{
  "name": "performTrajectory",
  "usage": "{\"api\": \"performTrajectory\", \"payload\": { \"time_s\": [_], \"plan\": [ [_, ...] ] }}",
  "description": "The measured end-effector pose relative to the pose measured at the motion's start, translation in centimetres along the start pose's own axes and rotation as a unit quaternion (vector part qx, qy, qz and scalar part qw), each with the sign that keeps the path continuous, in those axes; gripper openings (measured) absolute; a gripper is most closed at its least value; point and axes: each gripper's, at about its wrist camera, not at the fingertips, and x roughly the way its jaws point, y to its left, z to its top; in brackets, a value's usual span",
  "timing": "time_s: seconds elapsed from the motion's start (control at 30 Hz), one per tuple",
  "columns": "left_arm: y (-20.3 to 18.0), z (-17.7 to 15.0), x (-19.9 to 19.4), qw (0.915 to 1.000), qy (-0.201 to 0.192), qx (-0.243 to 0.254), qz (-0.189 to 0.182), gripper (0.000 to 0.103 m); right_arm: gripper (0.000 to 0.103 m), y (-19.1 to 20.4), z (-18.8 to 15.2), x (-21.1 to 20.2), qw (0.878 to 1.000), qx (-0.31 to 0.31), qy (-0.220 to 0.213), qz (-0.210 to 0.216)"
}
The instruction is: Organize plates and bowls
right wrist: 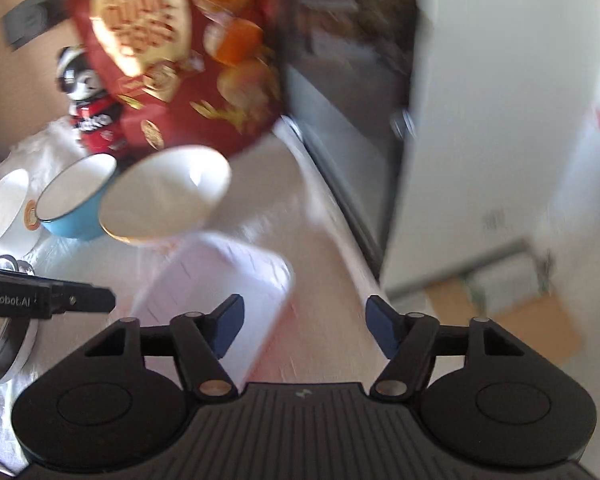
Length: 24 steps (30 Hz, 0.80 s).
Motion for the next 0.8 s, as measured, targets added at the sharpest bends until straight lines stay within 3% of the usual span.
{"api": "performTrajectory", "payload": {
  "time_s": [0.13, 0.33, 0.57, 0.8],
  "plan": [
    [-0.6, 0.0, 0.9, 0.9991, -0.007, 0.008, 0.041, 0.035, 0.057, -2.2, -1.4, 1.7, 0.997, 0.061, 0.044, 0.031],
    [0.1, -0.3, 2.5, 0.9989, 0.039, -0.021, 0.015, 0.034, 0.046, -1.3, -2.0, 3.4, 0.992, 0.068, 0.063, 0.080],
    [-0.1, -1.0, 4.2, 0.9957, 0.068, -0.058, -0.024, 0.030, 0.022, 0.4, -1.8, 6.1, 0.988, 0.035, 0.112, 0.103],
    [-1.5, -0.9, 6.6, 0.9875, 0.096, -0.088, -0.089, 0.029, 0.022, -0.7, 0.1, 6.4, 0.994, -0.009, 0.094, 0.063]
  ]
}}
